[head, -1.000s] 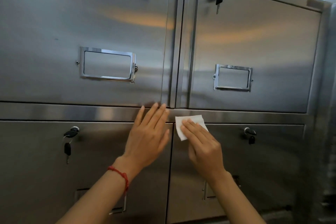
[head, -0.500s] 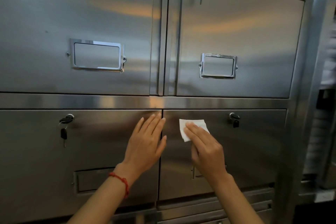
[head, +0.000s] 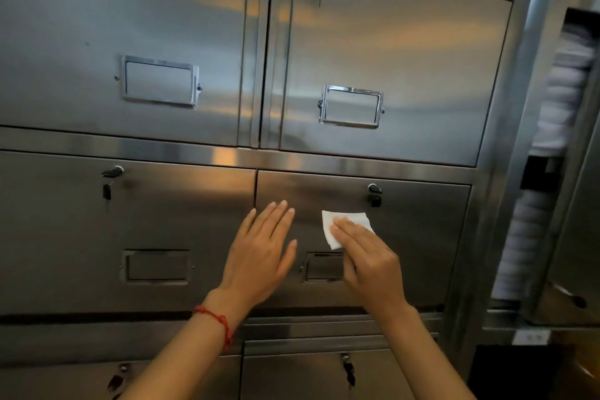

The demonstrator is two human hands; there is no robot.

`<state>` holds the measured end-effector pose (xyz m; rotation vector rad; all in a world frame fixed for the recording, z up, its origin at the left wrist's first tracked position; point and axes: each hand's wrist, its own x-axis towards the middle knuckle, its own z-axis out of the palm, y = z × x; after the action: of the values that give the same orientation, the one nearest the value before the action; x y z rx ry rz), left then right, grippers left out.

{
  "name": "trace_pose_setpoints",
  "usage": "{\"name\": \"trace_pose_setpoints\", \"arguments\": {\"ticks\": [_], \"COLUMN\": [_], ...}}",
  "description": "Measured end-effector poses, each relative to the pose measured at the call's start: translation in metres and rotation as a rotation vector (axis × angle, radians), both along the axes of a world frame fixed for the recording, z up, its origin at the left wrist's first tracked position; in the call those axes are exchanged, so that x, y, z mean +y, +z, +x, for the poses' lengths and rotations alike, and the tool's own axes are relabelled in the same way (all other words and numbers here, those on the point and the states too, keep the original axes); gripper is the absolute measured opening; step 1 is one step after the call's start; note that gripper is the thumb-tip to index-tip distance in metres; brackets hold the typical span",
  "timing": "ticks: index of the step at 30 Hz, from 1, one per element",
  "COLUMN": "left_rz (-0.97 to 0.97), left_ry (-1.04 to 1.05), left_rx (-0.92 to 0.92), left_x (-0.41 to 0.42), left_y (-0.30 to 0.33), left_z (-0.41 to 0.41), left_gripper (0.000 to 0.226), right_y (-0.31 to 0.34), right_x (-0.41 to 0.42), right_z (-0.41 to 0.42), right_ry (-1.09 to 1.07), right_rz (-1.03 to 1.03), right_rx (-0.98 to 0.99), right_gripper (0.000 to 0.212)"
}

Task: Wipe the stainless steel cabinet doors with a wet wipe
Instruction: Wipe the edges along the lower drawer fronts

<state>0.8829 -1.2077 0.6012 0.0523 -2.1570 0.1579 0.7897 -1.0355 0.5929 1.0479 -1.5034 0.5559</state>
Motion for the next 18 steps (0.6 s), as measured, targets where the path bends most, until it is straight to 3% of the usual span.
{"name": "trace_pose_setpoints", "arguments": {"ticks": [6,11,18], "left_rz": [0.046,0.039,0.076], "left_ry": [0.026,0.050,0.051], "left_rx": [-0.035,-0.051,-0.123], "left_x": [0.028,0.033,0.030], "left_y": [-0.010,-0.023,-0.035], "left_z": [0.018,0.023,0.029], "left_gripper": [0.062,0.053,0.065], "right_y": [-0.012,-0.021,-0.036], "right_x": [0.028,0.036,0.032], "right_z": [0.008,0.011,0.015], "right_ry": [0.035,0.055,0.059], "right_rz": [-0.004,-0.017,-0.021], "right_rx": [-0.041,-0.067,-0.107], "right_gripper": [0.034,0.034,0.036]}}
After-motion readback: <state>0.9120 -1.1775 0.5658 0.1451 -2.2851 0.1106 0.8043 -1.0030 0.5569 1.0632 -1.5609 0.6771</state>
